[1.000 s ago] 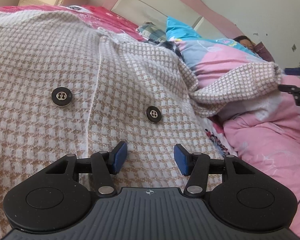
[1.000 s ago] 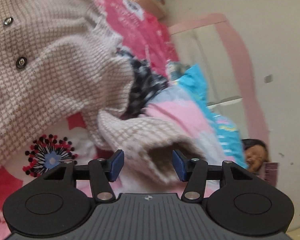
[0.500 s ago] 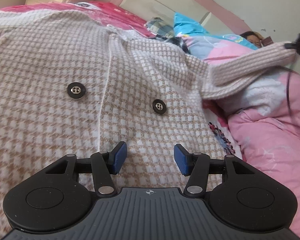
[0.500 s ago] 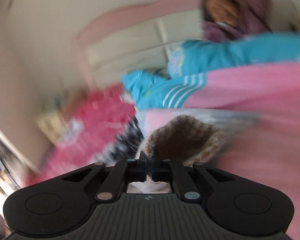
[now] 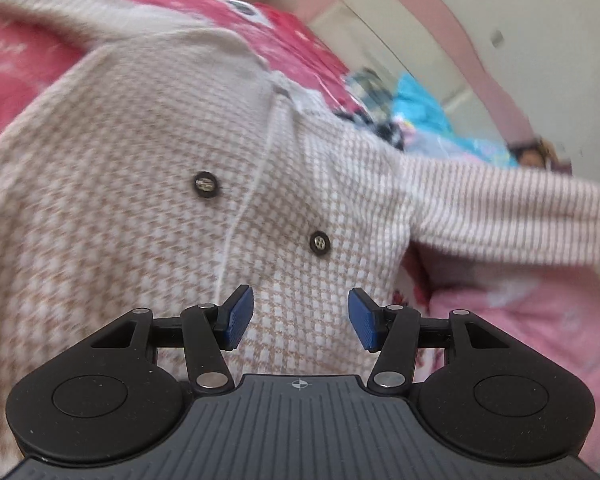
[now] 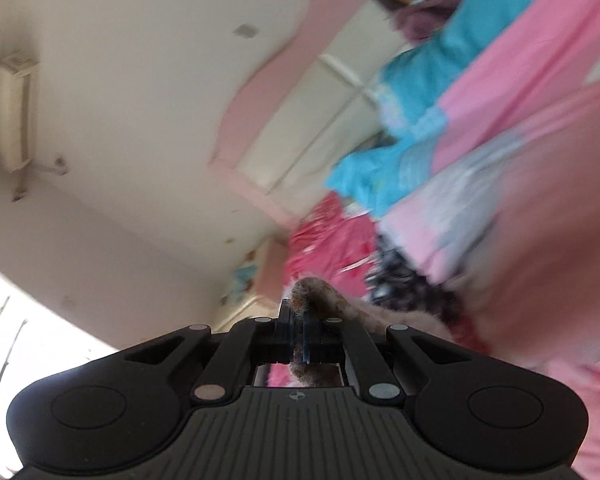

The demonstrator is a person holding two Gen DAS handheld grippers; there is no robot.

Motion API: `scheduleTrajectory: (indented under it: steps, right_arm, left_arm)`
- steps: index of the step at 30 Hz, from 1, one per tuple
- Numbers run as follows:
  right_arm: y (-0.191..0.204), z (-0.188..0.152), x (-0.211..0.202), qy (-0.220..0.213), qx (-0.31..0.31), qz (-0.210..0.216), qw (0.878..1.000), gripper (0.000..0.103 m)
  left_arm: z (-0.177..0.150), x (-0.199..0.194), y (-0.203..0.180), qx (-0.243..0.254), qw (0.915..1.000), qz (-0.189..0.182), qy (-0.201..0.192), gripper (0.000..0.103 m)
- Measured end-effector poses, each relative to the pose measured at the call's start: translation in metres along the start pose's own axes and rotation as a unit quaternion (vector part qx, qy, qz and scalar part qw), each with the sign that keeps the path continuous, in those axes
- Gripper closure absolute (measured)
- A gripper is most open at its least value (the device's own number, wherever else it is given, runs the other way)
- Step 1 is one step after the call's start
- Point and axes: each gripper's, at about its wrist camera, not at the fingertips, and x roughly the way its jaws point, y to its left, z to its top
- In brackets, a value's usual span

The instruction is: Fold clothes

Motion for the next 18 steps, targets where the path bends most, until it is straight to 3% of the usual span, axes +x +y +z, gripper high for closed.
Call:
scheduleTrajectory:
  steps: [4,9,13,15,17,18]
  right_arm:
    - [0.038,-0.032,0.017,0.027,-0.040,0.046,0.998,0.099]
    - [0.077,-0.105,0.056,0.087,-0.122,0.089,0.985,0.099]
    - [0.082,-0.169,0.084,0.139,-0.187,0.084,0.969,0.099]
    - [0.076,-0.212,0.100,0.174,-0.252,0.057,0.950,0.096]
    - [0.060,-0.266,0.120,0.243,-0.317,0.007,0.917,0.087]
    - [0.048,-0.296,0.131,0.293,-0.339,-0.024,0.894,0.070]
  left_arm:
    - [0.006,-0.033,0.014,-0.046,0.9988,0.011,-0.010,0.050]
    - [0.009,-0.076,0.031,-0.068,0.9968,0.037,-0.018,0.050]
    - [0.012,-0.103,0.039,-0.080,0.9953,0.051,-0.017,0.049]
    - [0.014,-0.114,0.040,-0.085,0.9948,0.053,-0.019,0.048]
    - [0.015,-0.122,0.041,-0.090,0.9944,0.048,-0.023,0.047]
    - [0.016,-0.126,0.041,-0.093,0.9942,0.046,-0.026,0.047]
